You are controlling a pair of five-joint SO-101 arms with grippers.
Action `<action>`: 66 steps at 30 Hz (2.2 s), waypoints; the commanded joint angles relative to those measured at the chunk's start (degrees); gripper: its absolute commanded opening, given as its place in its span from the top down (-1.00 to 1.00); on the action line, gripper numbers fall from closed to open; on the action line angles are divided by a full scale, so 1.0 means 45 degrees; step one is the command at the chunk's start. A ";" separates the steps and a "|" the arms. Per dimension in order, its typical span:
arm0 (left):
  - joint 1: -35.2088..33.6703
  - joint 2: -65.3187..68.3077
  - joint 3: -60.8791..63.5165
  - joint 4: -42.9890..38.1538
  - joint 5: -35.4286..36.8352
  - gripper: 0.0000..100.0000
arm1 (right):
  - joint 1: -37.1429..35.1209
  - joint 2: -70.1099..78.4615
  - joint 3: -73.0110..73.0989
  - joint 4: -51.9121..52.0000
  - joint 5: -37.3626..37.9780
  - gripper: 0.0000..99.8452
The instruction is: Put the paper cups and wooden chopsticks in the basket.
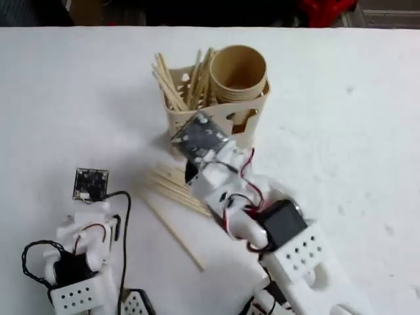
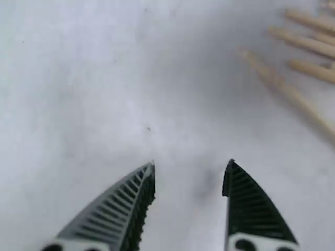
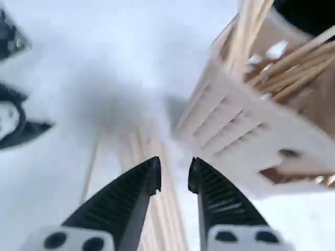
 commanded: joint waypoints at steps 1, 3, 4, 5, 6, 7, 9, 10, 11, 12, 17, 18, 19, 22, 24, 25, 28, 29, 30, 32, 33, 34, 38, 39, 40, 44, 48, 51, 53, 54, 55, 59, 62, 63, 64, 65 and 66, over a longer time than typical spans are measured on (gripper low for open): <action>-0.0068 -0.0049 -0.0039 0.0020 -0.0039 0.56 | -0.0674 0.1612 0.0234 0.0322 0.0000 0.81; -0.0068 -0.0049 -0.0039 0.0020 -0.0039 0.56 | -0.1280 0.2979 0.0488 0.0068 0.0000 0.81; -0.0068 -0.0049 -0.0039 0.0020 -0.0039 0.56 | -0.1573 0.3643 0.0567 -0.0166 0.0020 0.81; -0.0068 -0.0049 -0.0039 0.0020 -0.0039 0.56 | -0.1866 0.4230 0.0645 -0.0420 0.0195 0.81; -0.0068 -0.0049 -0.0039 0.0020 -0.0039 0.56 | -0.2159 0.4796 0.0645 -0.0654 0.0391 0.81; -0.0068 -0.0049 -0.0039 0.0020 -0.0039 0.56 | -0.2413 0.5304 0.0645 -0.0850 0.0586 0.81; -0.0068 -0.0049 -0.0039 0.0020 -0.0039 0.56 | -0.2940 0.6183 0.0645 -0.1065 0.0879 0.81; -0.0068 -0.0049 -0.0039 0.0020 -0.0039 0.56 | -0.3214 0.6515 0.0645 -0.1162 0.0996 0.81; -0.0068 -0.0049 -0.0039 0.0020 -0.0039 0.56 | -0.3448 0.6828 0.0645 -0.1280 0.0996 0.81; -0.0068 -0.0049 -0.0039 0.0020 -0.0039 0.56 | -0.3663 0.7082 0.0645 -0.1397 0.0996 0.81; -0.0068 -0.0049 -0.0039 0.0020 -0.0039 0.56 | -0.3741 0.8371 0.0840 -0.2237 0.0762 0.81; -0.0068 -0.0049 -0.0039 0.0020 -0.0039 0.56 | -0.3643 0.8645 0.0918 -0.2510 0.0547 0.81; -0.0068 -0.0049 -0.0039 0.0020 -0.0039 0.56 | -0.3585 0.8879 0.0996 -0.2764 0.0449 0.81; -0.0068 -0.0049 -0.0039 0.0020 -0.0039 0.56 | -0.3409 0.9465 0.1035 -0.3194 0.0352 0.81; -0.0068 -0.0049 -0.0039 0.0020 -0.0039 0.56 | -0.3370 0.9680 0.1035 -0.3331 0.0352 0.81; -0.0068 -0.0049 -0.0039 0.0020 -0.0039 0.56 | -0.3370 0.9700 0.1035 -0.3370 0.0352 0.81; -0.0068 -0.0049 -0.0039 0.0020 -0.0039 0.56 | -0.3370 0.9719 0.1035 -0.3331 0.0371 0.81; -0.0068 -0.0049 -0.0039 0.0020 -0.0039 0.56 | -0.3370 0.9739 0.1035 -0.3311 0.0430 0.81; -0.0068 -0.0049 -0.0039 0.0020 -0.0039 0.56 | -0.3370 0.9739 0.1035 -0.3311 0.0430 0.81; -0.0068 -0.0049 -0.0039 0.0020 -0.0039 0.56 | -0.3331 0.9778 0.1016 -0.3311 0.0430 0.82; -0.0068 -0.0049 -0.0039 0.0020 -0.0039 0.56 | -0.3214 0.9817 0.0996 -0.3311 0.0430 0.82; -0.0068 -0.0049 -0.0039 0.0020 -0.0039 0.56 | -0.3096 0.9856 0.0938 -0.3311 0.0430 0.82; -0.0068 -0.0049 -0.0039 0.0020 -0.0039 0.56 | -0.2276 1.0383 0.0567 -0.3370 0.0469 0.82; -0.0068 -0.0049 -0.0039 0.0020 -0.0039 0.56 | -0.2120 1.0637 0.0449 -0.3370 0.0547 0.82; -0.0068 -0.0049 -0.0039 0.0020 -0.0039 0.56 | -0.1983 1.0872 0.0352 -0.3370 0.0801 0.82; -0.0068 -0.0049 -0.0039 0.0020 -0.0039 0.56 | -0.1436 1.1731 -0.0117 -0.3331 0.1270 0.82; -0.0068 -0.0049 -0.0039 0.0020 -0.0039 0.56 | -0.0850 1.1477 -0.0410 -0.2940 0.1231 0.81; -0.0068 -0.0049 -0.0039 0.0020 -0.0039 0.56 | -0.0733 1.0051 -0.0430 -0.2217 0.0996 0.81; -0.0068 -0.0049 -0.0039 0.0020 -0.0039 0.56 | -0.0850 0.8742 0.0078 -0.2139 0.0586 0.81; -0.0068 -0.0049 -0.0039 0.0020 -0.0039 0.56 | -0.0987 0.8078 0.0508 -0.2335 0.0469 0.81; -0.0068 -0.0049 -0.0039 0.0020 -0.0039 0.56 | -0.1182 0.7473 0.1055 -0.2647 0.0410 0.81; -0.0068 -0.0049 -0.0039 0.0020 -0.0039 0.56 | -0.2002 0.5734 0.3282 -0.4386 0.0039 0.81; -0.0068 -0.0049 -0.0039 0.0020 -0.0039 0.56 | -0.2803 0.5597 0.3653 -0.4796 -0.1133 0.81; -0.0068 -0.0049 -0.0039 0.0020 -0.0039 0.56 | -0.3038 0.5675 0.3653 -0.4816 -0.1250 0.81; -0.0068 -0.0049 -0.0039 0.0020 -0.0039 0.56 | -0.3253 0.5753 0.3634 -0.4816 -0.1211 0.81; -0.0068 -0.0049 -0.0039 0.0020 -0.0039 0.56 | -0.3389 0.5851 0.3536 -0.4777 -0.1094 0.79; -0.0068 -0.0049 -0.0039 0.0020 -0.0039 0.56 | -0.3448 0.6007 0.3438 -0.4640 -0.0957 0.76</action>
